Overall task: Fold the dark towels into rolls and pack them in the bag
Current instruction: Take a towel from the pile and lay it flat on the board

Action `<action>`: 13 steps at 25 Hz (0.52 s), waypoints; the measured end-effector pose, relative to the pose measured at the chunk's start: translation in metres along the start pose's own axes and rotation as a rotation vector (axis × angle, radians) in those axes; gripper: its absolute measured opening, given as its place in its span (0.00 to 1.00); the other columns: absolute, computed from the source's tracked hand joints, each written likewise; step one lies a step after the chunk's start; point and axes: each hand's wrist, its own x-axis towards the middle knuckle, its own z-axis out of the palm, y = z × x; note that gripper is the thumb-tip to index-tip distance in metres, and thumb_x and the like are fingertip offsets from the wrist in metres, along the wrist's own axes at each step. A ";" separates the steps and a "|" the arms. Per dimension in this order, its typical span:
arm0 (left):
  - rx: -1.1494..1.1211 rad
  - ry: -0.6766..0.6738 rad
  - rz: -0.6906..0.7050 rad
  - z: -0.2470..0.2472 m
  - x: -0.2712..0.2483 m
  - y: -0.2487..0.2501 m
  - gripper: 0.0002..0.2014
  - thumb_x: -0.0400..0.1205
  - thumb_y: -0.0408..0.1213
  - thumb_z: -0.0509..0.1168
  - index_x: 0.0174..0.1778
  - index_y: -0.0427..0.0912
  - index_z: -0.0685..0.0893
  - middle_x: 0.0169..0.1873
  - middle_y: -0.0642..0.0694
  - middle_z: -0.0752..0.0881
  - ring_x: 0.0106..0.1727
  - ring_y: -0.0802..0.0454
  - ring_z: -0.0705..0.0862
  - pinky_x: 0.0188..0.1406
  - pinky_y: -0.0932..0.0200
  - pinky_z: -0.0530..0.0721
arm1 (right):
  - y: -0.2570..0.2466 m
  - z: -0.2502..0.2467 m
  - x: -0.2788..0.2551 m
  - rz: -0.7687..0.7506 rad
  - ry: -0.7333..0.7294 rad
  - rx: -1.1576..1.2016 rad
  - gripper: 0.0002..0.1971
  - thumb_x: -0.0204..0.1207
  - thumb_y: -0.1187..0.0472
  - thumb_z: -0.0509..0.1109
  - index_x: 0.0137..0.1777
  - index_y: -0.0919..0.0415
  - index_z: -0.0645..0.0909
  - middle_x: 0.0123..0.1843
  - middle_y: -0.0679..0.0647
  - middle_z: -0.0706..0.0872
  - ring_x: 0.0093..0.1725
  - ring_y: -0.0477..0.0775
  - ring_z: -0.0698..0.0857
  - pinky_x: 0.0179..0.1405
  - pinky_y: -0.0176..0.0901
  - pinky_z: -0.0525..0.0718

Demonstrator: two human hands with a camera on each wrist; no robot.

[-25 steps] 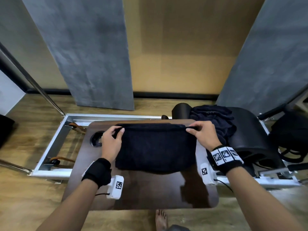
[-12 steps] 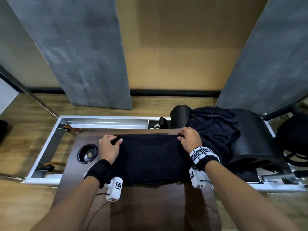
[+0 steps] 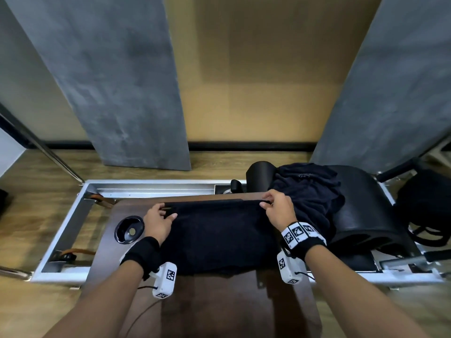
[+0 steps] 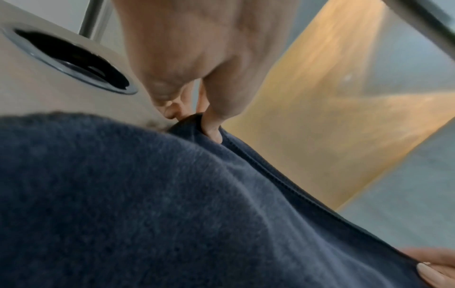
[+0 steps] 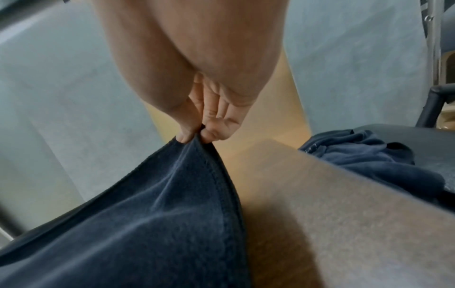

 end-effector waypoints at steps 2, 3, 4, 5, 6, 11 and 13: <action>-0.033 0.009 0.050 -0.013 -0.006 0.002 0.24 0.80 0.28 0.80 0.73 0.32 0.85 0.61 0.32 0.89 0.65 0.36 0.87 0.72 0.45 0.83 | -0.004 -0.013 -0.013 -0.018 0.007 0.030 0.12 0.82 0.65 0.77 0.64 0.58 0.89 0.57 0.56 0.91 0.60 0.56 0.88 0.66 0.53 0.86; -0.053 0.009 0.099 -0.023 -0.010 0.003 0.22 0.80 0.28 0.80 0.70 0.33 0.88 0.60 0.34 0.90 0.65 0.38 0.88 0.73 0.46 0.83 | -0.006 -0.021 -0.020 -0.045 0.020 0.039 0.11 0.82 0.66 0.77 0.63 0.59 0.90 0.55 0.56 0.92 0.59 0.56 0.88 0.67 0.54 0.86; -0.096 0.004 0.154 -0.033 -0.016 0.004 0.18 0.79 0.27 0.80 0.66 0.34 0.90 0.58 0.37 0.92 0.63 0.40 0.89 0.72 0.47 0.84 | -0.009 -0.028 -0.028 -0.076 0.042 0.051 0.09 0.81 0.66 0.77 0.60 0.60 0.92 0.52 0.55 0.93 0.56 0.56 0.89 0.64 0.54 0.87; -0.166 -0.002 0.211 -0.044 -0.022 0.007 0.15 0.79 0.26 0.80 0.61 0.37 0.92 0.54 0.40 0.93 0.61 0.42 0.90 0.69 0.48 0.86 | -0.012 -0.035 -0.037 -0.101 0.074 0.076 0.06 0.80 0.66 0.78 0.55 0.59 0.92 0.47 0.54 0.93 0.53 0.55 0.90 0.60 0.54 0.89; -0.246 -0.002 0.255 -0.053 -0.027 0.010 0.13 0.78 0.25 0.81 0.56 0.40 0.92 0.51 0.43 0.94 0.58 0.43 0.92 0.66 0.51 0.87 | -0.015 -0.042 -0.043 -0.109 0.104 0.116 0.03 0.79 0.66 0.79 0.50 0.58 0.91 0.43 0.54 0.92 0.49 0.56 0.91 0.56 0.55 0.90; -0.468 0.069 0.365 -0.097 -0.070 0.020 0.15 0.73 0.33 0.86 0.44 0.47 0.85 0.41 0.44 0.92 0.43 0.50 0.88 0.47 0.56 0.86 | -0.032 -0.067 -0.095 -0.180 0.190 0.204 0.08 0.80 0.70 0.77 0.44 0.56 0.87 0.37 0.53 0.91 0.39 0.55 0.91 0.41 0.64 0.93; -0.475 0.077 0.389 -0.113 -0.086 0.023 0.16 0.72 0.36 0.87 0.42 0.46 0.84 0.38 0.44 0.91 0.40 0.51 0.87 0.43 0.54 0.84 | -0.039 -0.074 -0.116 -0.227 0.217 0.162 0.09 0.80 0.71 0.75 0.44 0.55 0.87 0.40 0.49 0.92 0.45 0.51 0.91 0.49 0.62 0.92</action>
